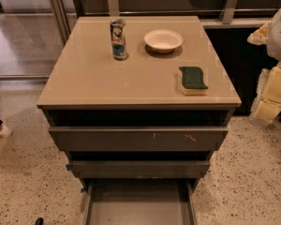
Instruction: Place sponge into bottom drawer
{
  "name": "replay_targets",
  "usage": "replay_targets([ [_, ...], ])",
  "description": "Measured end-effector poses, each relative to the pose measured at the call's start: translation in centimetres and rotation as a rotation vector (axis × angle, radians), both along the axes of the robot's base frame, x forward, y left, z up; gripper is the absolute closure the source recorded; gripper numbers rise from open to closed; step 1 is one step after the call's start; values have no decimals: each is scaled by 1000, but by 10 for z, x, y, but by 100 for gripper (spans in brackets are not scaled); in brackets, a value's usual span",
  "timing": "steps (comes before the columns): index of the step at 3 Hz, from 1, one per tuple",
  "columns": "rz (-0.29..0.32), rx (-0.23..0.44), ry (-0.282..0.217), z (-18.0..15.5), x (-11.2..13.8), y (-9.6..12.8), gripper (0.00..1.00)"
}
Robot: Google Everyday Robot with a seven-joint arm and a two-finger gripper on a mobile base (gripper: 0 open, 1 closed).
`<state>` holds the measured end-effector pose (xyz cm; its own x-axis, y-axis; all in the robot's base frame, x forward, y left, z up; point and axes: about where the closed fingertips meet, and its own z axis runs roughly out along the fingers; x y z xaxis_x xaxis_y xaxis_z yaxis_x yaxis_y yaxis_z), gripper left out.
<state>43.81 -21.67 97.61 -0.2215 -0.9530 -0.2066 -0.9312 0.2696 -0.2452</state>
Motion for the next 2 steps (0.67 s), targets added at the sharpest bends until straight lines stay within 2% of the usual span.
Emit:
replay_targets([
  [1,0,0,0,0,0,0,0],
  [2,-18,19,-27,0,10,-4,0],
])
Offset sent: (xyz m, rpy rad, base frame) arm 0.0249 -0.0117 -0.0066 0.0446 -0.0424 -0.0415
